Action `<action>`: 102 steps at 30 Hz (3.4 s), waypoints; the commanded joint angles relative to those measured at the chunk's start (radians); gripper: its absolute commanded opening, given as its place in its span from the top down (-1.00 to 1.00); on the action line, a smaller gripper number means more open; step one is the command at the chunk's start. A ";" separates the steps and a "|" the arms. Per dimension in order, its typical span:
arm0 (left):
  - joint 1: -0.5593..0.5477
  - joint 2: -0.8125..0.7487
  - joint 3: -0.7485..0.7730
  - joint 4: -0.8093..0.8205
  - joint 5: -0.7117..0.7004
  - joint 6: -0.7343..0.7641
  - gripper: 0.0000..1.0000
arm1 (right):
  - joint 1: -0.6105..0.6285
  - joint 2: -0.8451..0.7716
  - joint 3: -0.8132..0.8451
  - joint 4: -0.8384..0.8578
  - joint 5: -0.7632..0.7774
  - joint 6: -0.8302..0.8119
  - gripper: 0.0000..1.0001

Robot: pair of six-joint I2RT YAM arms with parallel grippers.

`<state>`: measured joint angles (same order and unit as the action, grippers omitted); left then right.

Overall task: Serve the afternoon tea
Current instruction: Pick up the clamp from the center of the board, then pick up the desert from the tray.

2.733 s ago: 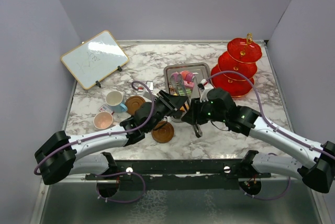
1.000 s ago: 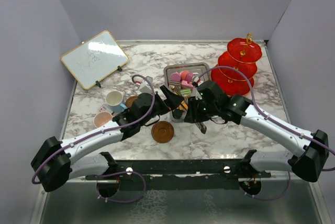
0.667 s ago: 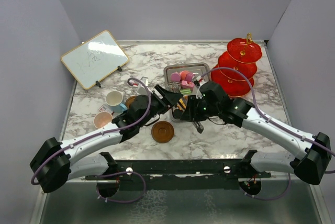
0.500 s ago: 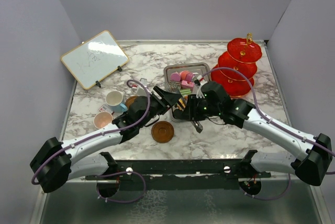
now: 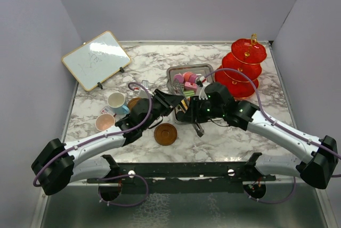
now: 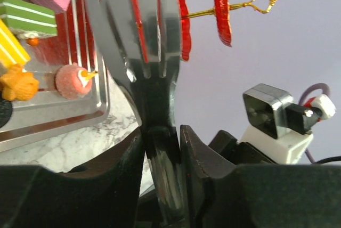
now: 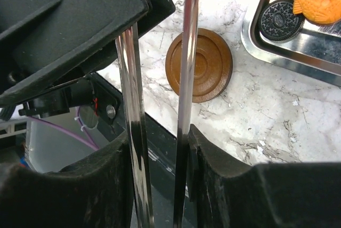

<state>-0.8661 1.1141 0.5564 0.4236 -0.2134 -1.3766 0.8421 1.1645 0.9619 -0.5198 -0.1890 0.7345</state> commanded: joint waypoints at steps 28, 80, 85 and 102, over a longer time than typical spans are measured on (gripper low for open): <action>-0.006 0.059 0.049 0.037 0.020 -0.024 0.42 | -0.005 0.141 0.201 -0.219 0.062 -0.206 -0.12; 0.137 -0.121 0.169 -0.455 -0.020 0.451 -0.84 | -0.006 0.089 0.232 -0.441 0.395 -0.246 0.34; 0.291 -0.087 0.256 -0.620 0.121 0.601 -0.88 | -0.006 0.104 0.238 -0.436 0.395 -0.257 0.40; 0.423 -0.248 0.270 -0.740 0.061 1.038 -0.97 | -0.092 0.164 0.225 -0.433 0.252 -0.247 0.33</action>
<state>-0.4469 0.9382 0.8616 -0.3244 -0.0776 -0.4416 0.7887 1.3449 1.1721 -0.9699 0.1532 0.4843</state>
